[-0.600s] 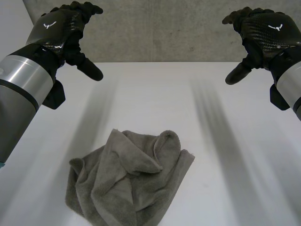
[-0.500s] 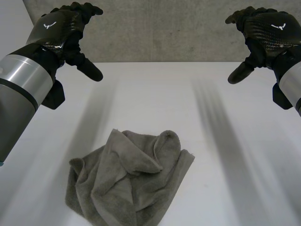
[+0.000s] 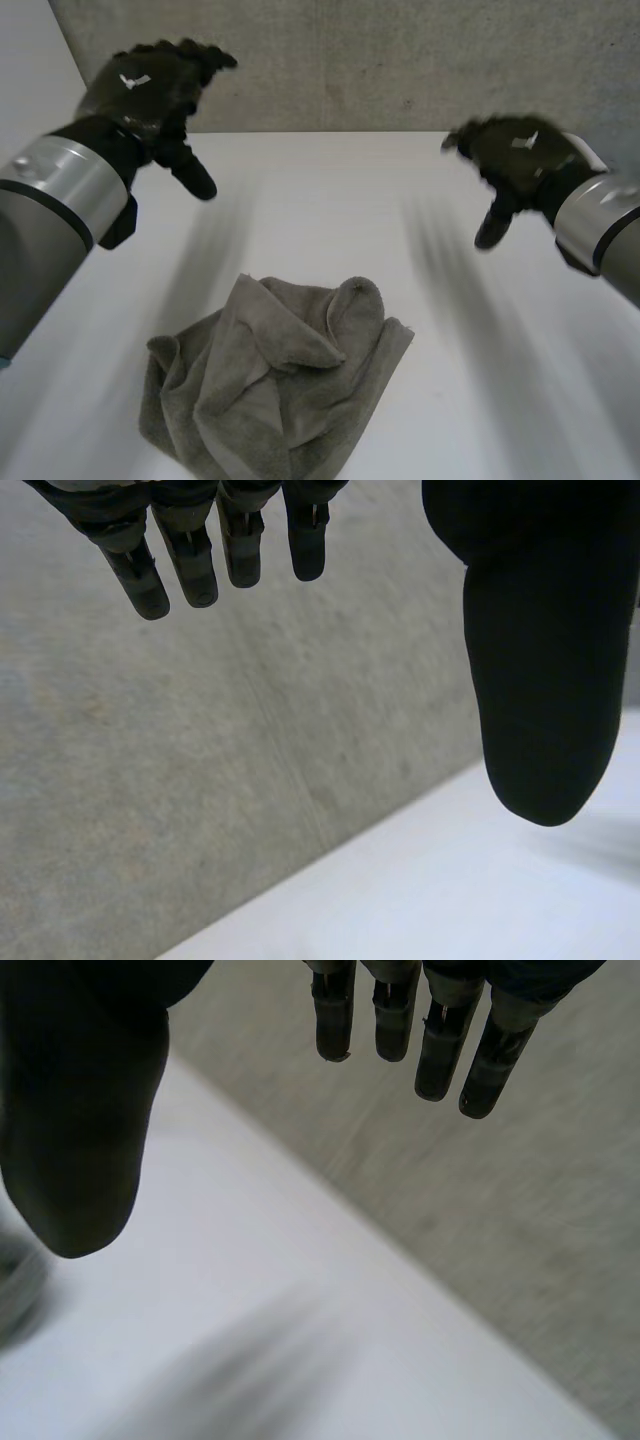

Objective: Fold the towel.

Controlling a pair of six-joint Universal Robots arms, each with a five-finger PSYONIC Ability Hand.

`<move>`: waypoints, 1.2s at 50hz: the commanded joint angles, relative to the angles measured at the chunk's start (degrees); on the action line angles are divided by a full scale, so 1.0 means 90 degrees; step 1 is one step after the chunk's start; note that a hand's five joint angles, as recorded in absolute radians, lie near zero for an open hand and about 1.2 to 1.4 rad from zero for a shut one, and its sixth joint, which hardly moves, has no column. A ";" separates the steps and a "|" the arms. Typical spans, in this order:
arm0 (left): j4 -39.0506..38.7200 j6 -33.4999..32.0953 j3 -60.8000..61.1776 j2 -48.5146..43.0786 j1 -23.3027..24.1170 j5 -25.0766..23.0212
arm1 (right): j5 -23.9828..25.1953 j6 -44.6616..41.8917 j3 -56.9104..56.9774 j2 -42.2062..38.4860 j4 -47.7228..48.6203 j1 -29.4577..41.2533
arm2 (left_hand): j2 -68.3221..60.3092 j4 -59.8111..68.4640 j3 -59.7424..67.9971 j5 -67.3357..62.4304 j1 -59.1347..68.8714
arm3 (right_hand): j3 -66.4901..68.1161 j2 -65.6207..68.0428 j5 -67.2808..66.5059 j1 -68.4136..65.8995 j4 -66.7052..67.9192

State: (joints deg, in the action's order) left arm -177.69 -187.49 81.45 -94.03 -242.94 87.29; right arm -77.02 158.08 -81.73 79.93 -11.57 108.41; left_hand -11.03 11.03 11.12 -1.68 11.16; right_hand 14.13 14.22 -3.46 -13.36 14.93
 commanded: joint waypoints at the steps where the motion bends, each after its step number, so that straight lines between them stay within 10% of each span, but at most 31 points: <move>1: 0.0329 -0.1119 0.0070 -0.0410 0.0488 -0.0002 | 0.0071 -0.0164 -0.0049 -0.0686 -0.0511 0.0073 | -0.0246 0.0246 0.0236 -0.0173 0.0232 | -0.0459 -0.0469 0.0384 0.0373 -0.0548; 13: 0.0369 -0.1891 0.0285 -0.1572 0.0948 0.0047 | 0.0509 0.2473 -0.0537 -0.1809 0.0797 0.0083 | -0.0545 0.0545 0.0534 -0.0472 0.0530 | -0.0459 -0.0469 0.0384 0.0373 -0.0548; 30: 0.0290 -0.2507 0.0305 -0.2687 0.1124 0.0213 | 0.0823 0.3168 0.0458 -0.3285 0.1149 0.0747 | -0.1723 0.1723 0.1712 -0.1650 0.1708 | 0.0204 0.0194 -0.0279 -0.0290 0.0115; 44: -0.0042 -0.2624 -0.0252 -0.3038 0.1095 0.0535 | 0.0706 0.3647 0.1357 -0.3598 0.1208 0.0825 | -0.7664 0.7664 0.7653 -0.7591 0.7649 | 0.7319 0.7309 -0.7394 -0.7405 0.7230; 60: -0.5051 -0.2703 -0.1982 -0.1544 0.0528 0.1453 | -0.0008 0.3325 0.2090 -0.0327 0.4646 -0.0170 | -0.7664 0.7664 0.7653 -0.7591 0.7649 | 0.7319 0.7309 -0.7394 -0.7405 0.7230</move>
State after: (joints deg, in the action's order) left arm -207.81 -211.90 62.96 -111.84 -237.20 98.30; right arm -77.84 188.41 -59.70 68.67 21.57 109.56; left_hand -69.58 69.60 69.51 -56.66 64.48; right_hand 75.90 75.66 -65.10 -76.26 76.12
